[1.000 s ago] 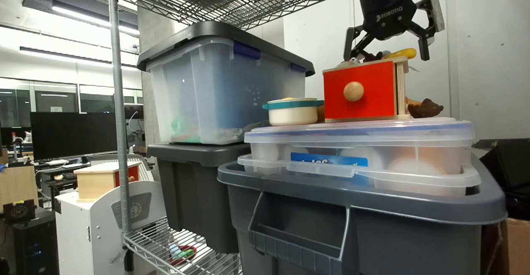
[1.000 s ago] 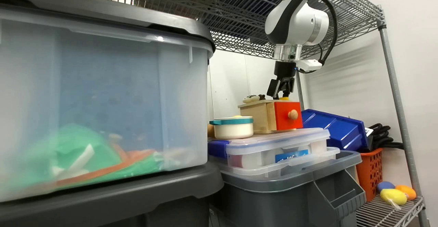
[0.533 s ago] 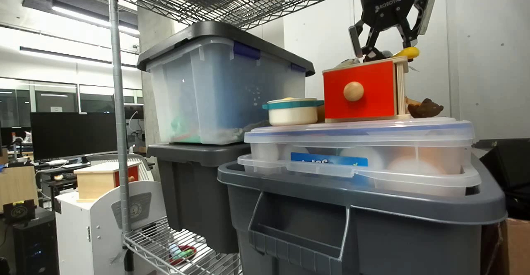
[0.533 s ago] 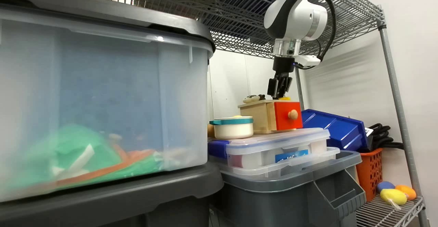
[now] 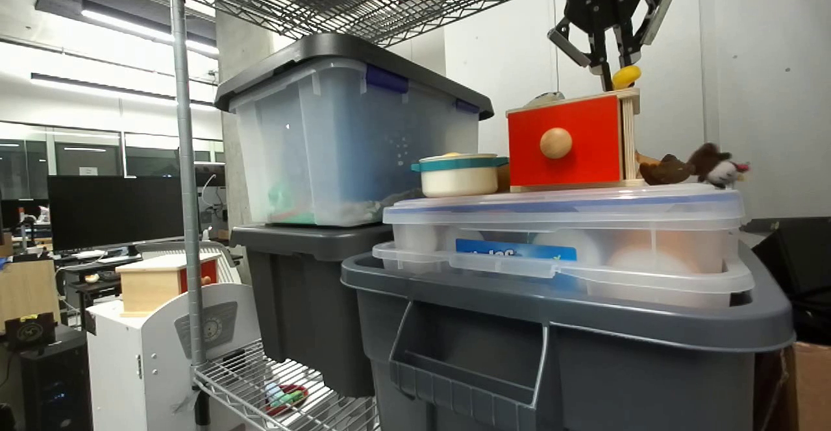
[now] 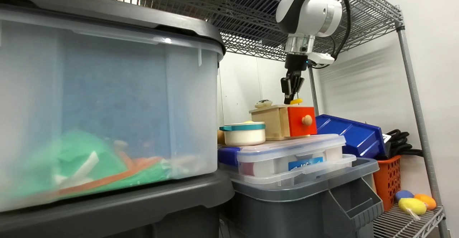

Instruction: Open the red drawer, pick up the knife from the top of the drawer and put it in the red drawer

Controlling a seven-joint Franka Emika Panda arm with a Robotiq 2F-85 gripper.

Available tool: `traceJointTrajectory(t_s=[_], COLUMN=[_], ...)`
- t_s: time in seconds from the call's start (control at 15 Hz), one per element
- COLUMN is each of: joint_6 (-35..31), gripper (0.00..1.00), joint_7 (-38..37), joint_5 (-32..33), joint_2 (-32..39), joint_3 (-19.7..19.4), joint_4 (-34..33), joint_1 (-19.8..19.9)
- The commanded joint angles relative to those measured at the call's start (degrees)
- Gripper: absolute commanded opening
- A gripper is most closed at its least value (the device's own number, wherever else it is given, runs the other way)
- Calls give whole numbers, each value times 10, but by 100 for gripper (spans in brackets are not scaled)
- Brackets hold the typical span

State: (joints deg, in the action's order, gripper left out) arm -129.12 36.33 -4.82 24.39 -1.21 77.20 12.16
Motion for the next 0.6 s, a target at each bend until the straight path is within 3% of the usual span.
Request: traceJointTrajectory(t_s=[0.0,0.53], joint_6=[27,51], gripper=[5,5], joint_7=[22,20], joint_5=[-19,-27], joint_2=[3,-37], joint_3=[13,13], joint_4=[-21,-3], joint_1=[14,10])
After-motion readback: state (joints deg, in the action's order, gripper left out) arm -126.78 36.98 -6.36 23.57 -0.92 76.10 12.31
